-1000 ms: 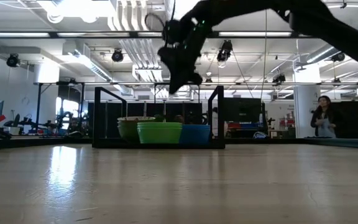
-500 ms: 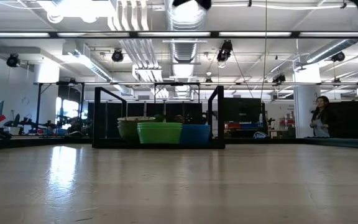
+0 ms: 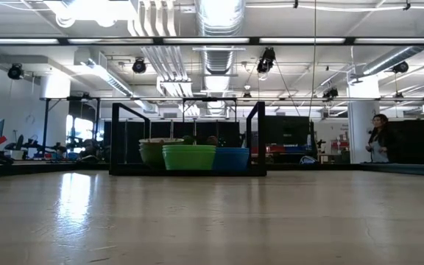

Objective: Pick & Place Mini bowls
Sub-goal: Return to Home Position

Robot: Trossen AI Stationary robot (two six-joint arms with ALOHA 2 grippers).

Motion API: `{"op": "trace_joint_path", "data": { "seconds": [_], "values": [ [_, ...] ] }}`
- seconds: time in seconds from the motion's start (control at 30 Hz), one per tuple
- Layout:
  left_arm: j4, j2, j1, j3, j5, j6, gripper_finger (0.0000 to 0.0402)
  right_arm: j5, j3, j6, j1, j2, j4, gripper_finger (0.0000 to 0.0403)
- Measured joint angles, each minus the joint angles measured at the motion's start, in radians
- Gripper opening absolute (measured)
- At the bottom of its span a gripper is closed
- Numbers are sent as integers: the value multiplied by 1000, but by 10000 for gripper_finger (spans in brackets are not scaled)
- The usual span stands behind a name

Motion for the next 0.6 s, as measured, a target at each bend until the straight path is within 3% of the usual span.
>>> {"op": "trace_joint_path", "data": {
  "seconds": [0.23,0.6],
  "values": [
    [-23,-82,0,-42,25,17,0,3,-22,0,123,-35,-12,8],
    [209,-341,0,-360,101,44,0,46,-267,59,163,-214,131,8]
  ]
}}
